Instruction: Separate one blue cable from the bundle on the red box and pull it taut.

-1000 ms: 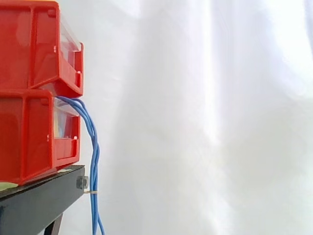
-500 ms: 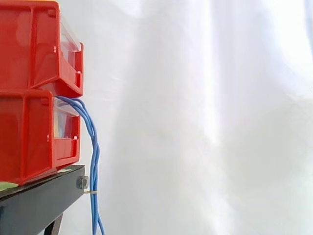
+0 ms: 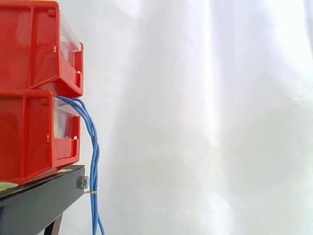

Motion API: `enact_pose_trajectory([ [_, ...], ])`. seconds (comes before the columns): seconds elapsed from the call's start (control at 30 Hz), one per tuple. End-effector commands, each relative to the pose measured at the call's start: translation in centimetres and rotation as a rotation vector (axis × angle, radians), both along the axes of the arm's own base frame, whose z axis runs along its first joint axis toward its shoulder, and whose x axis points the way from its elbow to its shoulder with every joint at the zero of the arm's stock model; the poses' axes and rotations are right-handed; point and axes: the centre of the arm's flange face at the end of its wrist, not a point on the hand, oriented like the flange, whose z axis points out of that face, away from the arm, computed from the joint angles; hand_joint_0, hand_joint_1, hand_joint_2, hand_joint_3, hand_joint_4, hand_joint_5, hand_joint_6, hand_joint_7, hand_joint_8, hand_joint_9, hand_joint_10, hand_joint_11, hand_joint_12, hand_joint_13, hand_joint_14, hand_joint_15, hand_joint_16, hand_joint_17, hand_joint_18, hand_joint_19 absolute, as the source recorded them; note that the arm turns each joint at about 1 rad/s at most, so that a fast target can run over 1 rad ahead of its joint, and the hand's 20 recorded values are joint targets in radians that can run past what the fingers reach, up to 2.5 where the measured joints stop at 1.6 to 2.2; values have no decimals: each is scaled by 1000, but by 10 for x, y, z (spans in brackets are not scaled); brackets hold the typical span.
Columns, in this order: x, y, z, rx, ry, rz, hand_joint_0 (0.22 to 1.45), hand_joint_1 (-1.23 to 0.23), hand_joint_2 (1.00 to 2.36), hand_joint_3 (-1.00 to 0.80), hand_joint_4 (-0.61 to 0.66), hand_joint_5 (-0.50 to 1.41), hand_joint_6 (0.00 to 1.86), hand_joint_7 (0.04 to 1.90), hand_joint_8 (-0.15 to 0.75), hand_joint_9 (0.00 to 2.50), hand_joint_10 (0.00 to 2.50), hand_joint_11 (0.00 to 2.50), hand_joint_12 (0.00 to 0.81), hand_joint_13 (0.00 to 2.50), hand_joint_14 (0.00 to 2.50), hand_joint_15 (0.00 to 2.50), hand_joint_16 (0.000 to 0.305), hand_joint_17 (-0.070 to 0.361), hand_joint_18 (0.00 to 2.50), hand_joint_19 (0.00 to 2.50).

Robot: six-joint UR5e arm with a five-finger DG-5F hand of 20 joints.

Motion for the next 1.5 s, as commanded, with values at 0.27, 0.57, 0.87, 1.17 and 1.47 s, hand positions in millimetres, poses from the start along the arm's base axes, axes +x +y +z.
enact_pose_trajectory([
  [0.27,-3,-5,-37,18,-88,-49,572,-544,1001,-487,204,-176,502,730,297,729,7,329,312,649,9,390,38,85,700,599],
  [0.57,-7,-15,-60,17,-74,-136,572,-543,1001,-486,205,-176,502,732,296,731,9,318,312,650,11,381,38,85,704,596],
  [0.87,38,-15,-161,116,-13,-163,573,-543,1001,-487,208,-175,502,731,297,734,7,327,312,646,11,381,38,85,702,591],
  [1.17,47,-22,-158,32,-84,-268,573,-543,1001,-488,206,-175,502,729,297,734,7,327,310,637,9,380,38,85,699,599],
  [1.47,77,-18,-184,9,-109,-304,573,-543,1001,-487,205,-175,502,730,298,733,7,322,311,631,9,378,38,85,693,592],
])
